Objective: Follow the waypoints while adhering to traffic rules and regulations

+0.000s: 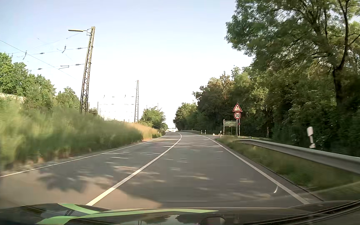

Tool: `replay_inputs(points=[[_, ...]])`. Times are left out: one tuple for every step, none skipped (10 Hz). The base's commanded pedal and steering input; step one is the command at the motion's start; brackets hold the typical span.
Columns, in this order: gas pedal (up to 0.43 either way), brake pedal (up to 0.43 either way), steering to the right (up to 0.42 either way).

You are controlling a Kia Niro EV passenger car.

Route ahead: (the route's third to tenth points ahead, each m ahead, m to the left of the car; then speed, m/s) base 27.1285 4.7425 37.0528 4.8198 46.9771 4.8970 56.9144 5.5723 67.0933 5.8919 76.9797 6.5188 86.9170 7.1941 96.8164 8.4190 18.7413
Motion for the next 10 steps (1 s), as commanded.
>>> replay_inputs(points=[[0.118, 0.0, -0.007], [0.118, 0.0, -0.007], [0.118, 0.0, -0.007], [0.138, 0.0, -0.006], [0.138, 0.0, -0.006], [0.138, 0.0, -0.005], [0.15, 0.0, -0.005], [0.15, 0.0, -0.005], [0.13, 0.0, -0.005], [0.118, 0.0, -0.005]])
